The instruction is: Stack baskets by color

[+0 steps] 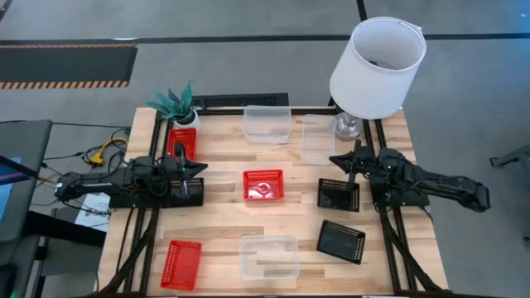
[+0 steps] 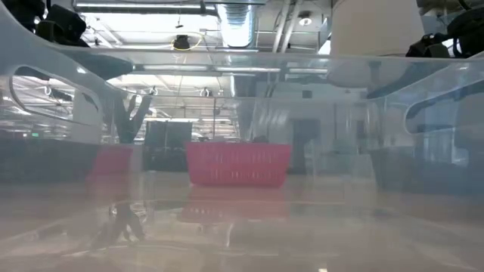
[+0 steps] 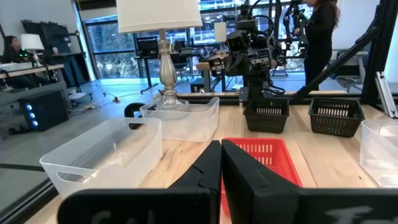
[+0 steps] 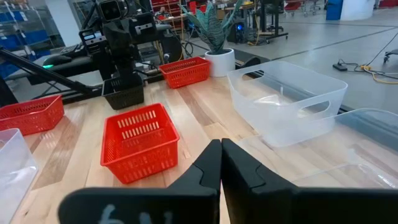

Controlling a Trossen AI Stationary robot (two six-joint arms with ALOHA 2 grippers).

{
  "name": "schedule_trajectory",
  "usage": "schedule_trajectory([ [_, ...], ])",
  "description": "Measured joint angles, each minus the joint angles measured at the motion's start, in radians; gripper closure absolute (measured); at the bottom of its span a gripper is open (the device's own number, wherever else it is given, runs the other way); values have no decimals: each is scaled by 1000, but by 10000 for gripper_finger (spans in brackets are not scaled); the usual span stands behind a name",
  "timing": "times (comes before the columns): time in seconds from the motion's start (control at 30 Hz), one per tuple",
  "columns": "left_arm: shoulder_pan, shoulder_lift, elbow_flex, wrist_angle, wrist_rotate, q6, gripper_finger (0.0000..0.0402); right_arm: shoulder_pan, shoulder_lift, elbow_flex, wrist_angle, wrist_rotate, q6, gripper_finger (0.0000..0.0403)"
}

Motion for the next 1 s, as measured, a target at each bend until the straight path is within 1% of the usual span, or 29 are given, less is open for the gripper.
schedule_trajectory([
  [0.8,0,0,0,1,-7,0,401,0,0,0,0,0,0,369],
  [0.83,-1,0,0,8,-47,-7,401,0,0,0,0,0,0,369],
  [0.9,0,0,0,25,-159,-55,401,0,0,0,0,0,0,369],
  [0.93,1,0,0,32,-194,-93,401,0,0,0,0,0,0,369],
  [1.0,0,0,0,32,-222,-236,401,0,0,0,0,0,0,369],
])
